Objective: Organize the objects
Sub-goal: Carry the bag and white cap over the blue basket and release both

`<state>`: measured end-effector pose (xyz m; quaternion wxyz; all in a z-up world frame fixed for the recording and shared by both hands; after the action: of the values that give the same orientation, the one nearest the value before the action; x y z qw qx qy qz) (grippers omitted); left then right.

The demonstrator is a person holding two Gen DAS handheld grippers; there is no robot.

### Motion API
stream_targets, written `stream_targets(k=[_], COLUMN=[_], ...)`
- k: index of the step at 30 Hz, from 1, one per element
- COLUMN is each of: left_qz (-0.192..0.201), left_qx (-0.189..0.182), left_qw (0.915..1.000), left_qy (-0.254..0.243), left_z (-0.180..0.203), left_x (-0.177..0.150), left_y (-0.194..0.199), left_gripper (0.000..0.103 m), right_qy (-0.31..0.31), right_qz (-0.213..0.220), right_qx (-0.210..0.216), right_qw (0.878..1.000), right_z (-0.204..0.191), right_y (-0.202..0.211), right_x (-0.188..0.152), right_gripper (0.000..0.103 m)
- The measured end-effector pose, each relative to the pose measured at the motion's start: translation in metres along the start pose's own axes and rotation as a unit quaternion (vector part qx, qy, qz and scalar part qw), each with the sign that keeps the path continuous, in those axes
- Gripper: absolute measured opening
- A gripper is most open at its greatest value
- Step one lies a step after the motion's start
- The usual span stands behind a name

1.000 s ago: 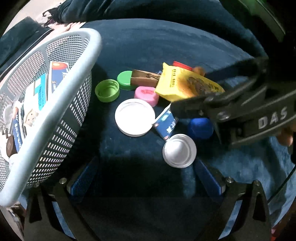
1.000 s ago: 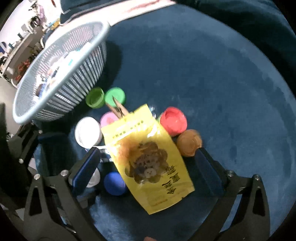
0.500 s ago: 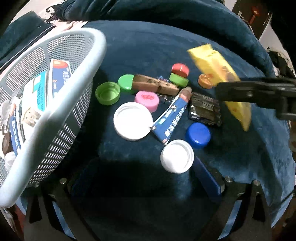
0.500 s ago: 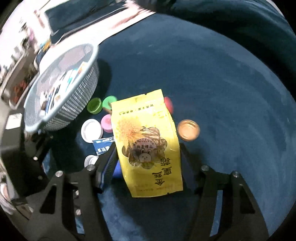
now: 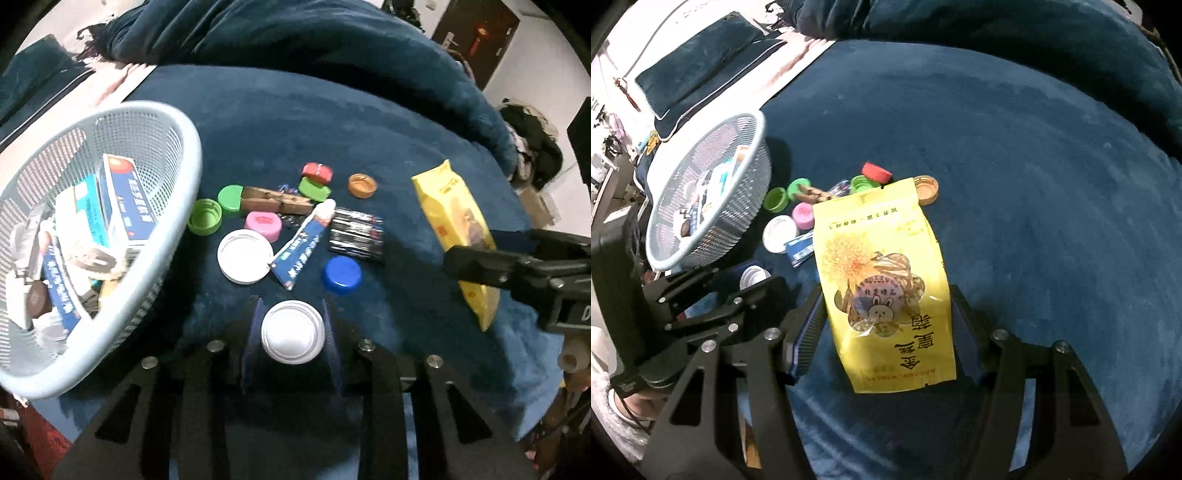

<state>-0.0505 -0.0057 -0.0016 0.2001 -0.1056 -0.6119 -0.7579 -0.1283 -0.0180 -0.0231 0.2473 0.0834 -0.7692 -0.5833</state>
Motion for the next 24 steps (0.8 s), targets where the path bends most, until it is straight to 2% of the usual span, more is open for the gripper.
stream_targets(k=[1,5,10,13,16,20,24], left_qz=[0.005,0.022,0.048,0.050,0.061,0.062,0.016], left_qx=[-0.004,-0.005,0.013,0.016,0.039,0.065,0.044], left_qw=[1.0000,0.9997,0.9986,0.9981,0.9971,0.9953,0.9945], left_qy=[-0.003,-0.005,0.017,0.031,0.023,0.037,0.094], left_z=[-0.003,0.004,-0.035,-0.062,-0.086,-0.121,-0.147], left_x=[-0.006,0.004,0.035,0.052,0.069,0.075,0.065], left_y=[0.013,0.042,0.092,0.115,0.136,0.137,0.111], left_gripper=[0.033,0.033,0.033,0.033,0.033,0.033,0.033], right_qy=[-0.003,-0.023,-0.047,-0.058,-0.058,-0.056,-0.062], right_qz=[0.002,0.014,0.028,0.039,0.052,0.062,0.056], right_qx=[-0.002,-0.003,0.006,0.013,0.035,0.065,0.103], right_qw=[1.000,1.000,0.998,0.997,0.996,0.994,0.991], right_z=[-0.002,-0.022,-0.043,-0.060,-0.083,-0.109,-0.132], right_y=[0.004,0.025,0.048,0.059,0.066,0.068,0.056], right_x=[-0.004,-0.017,-0.027,-0.024,-0.014,0.000,0.011], right_gripper=[0.064,0.065,0.065,0.065,0.065,0.065,0.065])
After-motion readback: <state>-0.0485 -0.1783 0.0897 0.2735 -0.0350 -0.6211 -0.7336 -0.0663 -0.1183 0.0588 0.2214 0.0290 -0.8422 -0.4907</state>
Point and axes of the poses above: each gripper's, at about its wrist camera, not at the fingertips, and y roughly against the way its jaws point, z to its right, x to its top, the point moved 10 cm from there along -y, roughly the way its jaws point, and after that the axes turned 6 degrees about -z, right-handed, at the moved point
